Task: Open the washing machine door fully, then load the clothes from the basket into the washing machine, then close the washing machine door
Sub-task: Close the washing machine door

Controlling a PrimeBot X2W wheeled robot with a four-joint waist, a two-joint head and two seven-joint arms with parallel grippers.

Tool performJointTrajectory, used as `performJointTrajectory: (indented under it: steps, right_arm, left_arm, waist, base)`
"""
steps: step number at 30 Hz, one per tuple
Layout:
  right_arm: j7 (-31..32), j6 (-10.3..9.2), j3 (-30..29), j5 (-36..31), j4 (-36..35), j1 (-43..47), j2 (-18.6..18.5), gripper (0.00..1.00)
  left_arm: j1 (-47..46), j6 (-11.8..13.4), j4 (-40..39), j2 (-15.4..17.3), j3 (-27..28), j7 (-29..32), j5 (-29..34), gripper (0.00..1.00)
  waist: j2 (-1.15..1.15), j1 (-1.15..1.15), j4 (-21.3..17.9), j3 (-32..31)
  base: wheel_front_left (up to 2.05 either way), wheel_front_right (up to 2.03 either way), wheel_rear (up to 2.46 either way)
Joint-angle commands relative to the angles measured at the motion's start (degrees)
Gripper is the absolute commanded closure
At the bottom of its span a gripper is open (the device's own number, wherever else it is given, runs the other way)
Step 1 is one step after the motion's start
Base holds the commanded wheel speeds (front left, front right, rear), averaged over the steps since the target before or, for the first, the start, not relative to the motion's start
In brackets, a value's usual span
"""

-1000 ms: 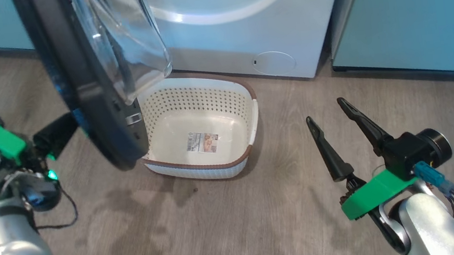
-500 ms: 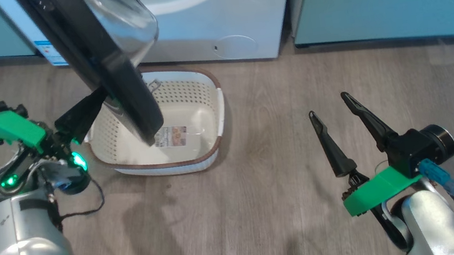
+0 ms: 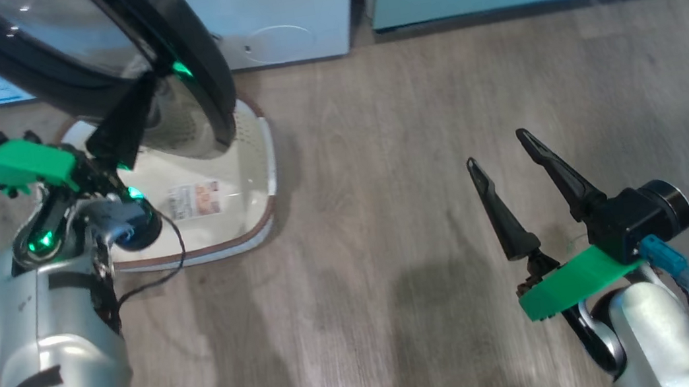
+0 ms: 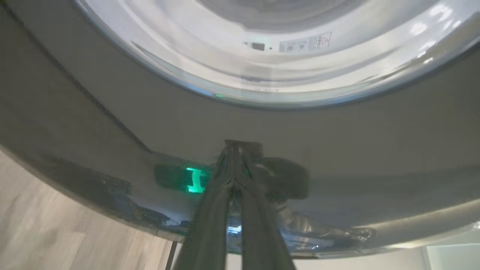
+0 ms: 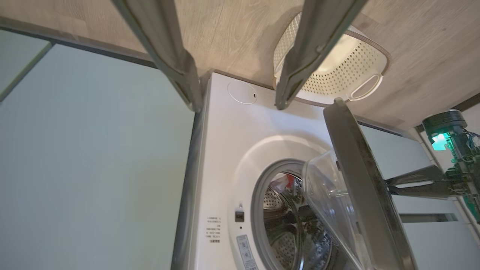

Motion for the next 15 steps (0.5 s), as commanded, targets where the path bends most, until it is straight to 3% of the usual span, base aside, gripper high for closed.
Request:
performJointTrajectory:
  steps: [1, 8, 15]
  right_arm:
    - [-0.6, -0.01, 1.3, 0.4, -2.2, -1.6, 0.6, 0.0]
    - [-0.6, -0.01, 1.0, 1.3, -3.1, -1.6, 0.6, 0.0]
    - [-0.6, -0.01, 1.9, 2.4, -3.5, -1.5, 0.6, 0.0]
  left_arm:
    - [-2.8, -0.6, -0.9, 1.5, 1.2, -2.8, -1.7, 1.0]
    - [-6.8, -1.0, 1.6, 1.5, 3.9, -10.2, -8.5, 1.0]
    - [-9.0, -1.0, -0.5, 1.5, 4.1, -16.2, -9.5, 1.0]
  waist:
    - [0.0, 0.0, -2.7, 1.6]
    - [0.0, 0.0, -7.2, 3.0]
    - [0.0, 0.0, -10.9, 4.0]
  base:
    - [0.0, 0.0, 0.0]
    - [0.0, 0.0, 0.0]
    - [0.0, 0.0, 0.0]
